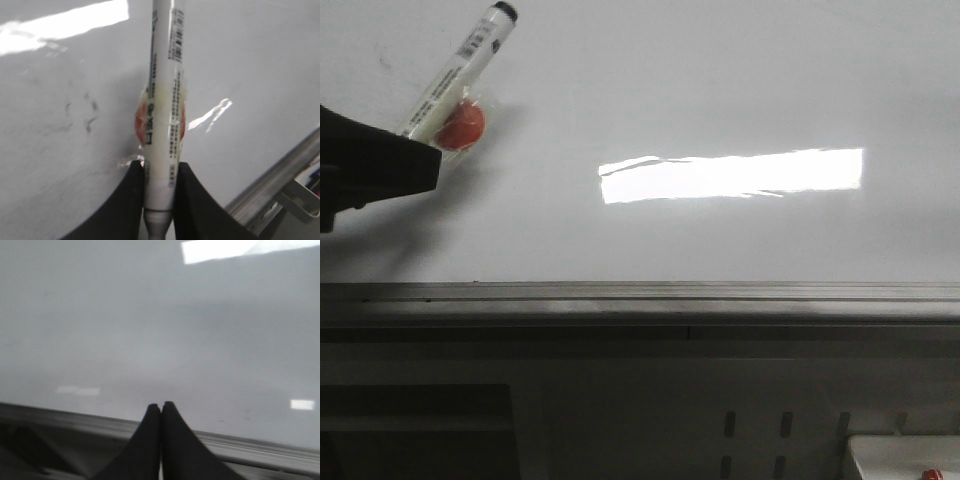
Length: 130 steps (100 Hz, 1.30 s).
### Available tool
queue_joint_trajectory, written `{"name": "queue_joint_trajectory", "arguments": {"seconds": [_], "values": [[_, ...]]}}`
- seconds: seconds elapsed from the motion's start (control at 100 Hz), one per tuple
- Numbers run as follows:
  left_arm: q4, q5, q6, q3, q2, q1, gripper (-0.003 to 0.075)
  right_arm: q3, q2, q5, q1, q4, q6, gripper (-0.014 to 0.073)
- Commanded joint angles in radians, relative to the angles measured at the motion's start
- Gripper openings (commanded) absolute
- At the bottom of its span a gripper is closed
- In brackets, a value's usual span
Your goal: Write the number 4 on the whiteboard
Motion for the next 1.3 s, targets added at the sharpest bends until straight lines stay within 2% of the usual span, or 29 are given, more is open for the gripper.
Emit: {"name": "queue_joint_trajectory", "arguments": {"seconds": [0.0, 0.13, 0.2, 0.32, 0.38, 0.53, 0.67, 0.99, 1.29], "values": [[0.159, -0.083, -0.01, -0.029, -0.049, -0.006, -0.002, -0.071, 0.078, -0.052, 0.098, 0.047, -0.036, -0.0064], [0.352, -0.104, -0.01, -0.029, -0.094, -0.006, -0.002, -0.161, 0.226, -0.07, 0.278, 0.066, -0.07, -0.0029], [0.441, -0.153, -0.01, -0.029, -0.097, -0.006, -0.002, -0.217, 0.305, -0.095, 0.378, 0.066, -0.086, 0.0084], [0.545, -0.261, -0.01, -0.029, -0.093, -0.006, -0.002, -0.325, 0.443, -0.141, 0.543, 0.066, -0.086, 0.0384], [0.571, -0.287, -0.01, -0.029, -0.092, -0.006, -0.002, -0.37, 0.501, -0.148, 0.602, 0.06, -0.087, 0.0437], [0.58, -0.305, -0.01, -0.029, -0.092, -0.006, -0.002, -0.458, 0.632, -0.178, 0.719, 0.037, -0.103, 0.0434], [0.646, -0.305, -0.01, -0.029, -0.092, -0.006, -0.002, -0.51, 0.716, -0.227, 0.764, 0.033, -0.126, 0.042], [0.659, -0.305, -0.01, -0.029, -0.092, -0.006, -0.002, -0.542, 0.768, -0.223, 0.774, 0.012, -0.129, 0.0309], [0.659, -0.303, -0.01, -0.029, -0.092, -0.006, -0.002, -0.544, 0.766, -0.16, 0.774, -0.001, -0.129, 0.0307]]}}
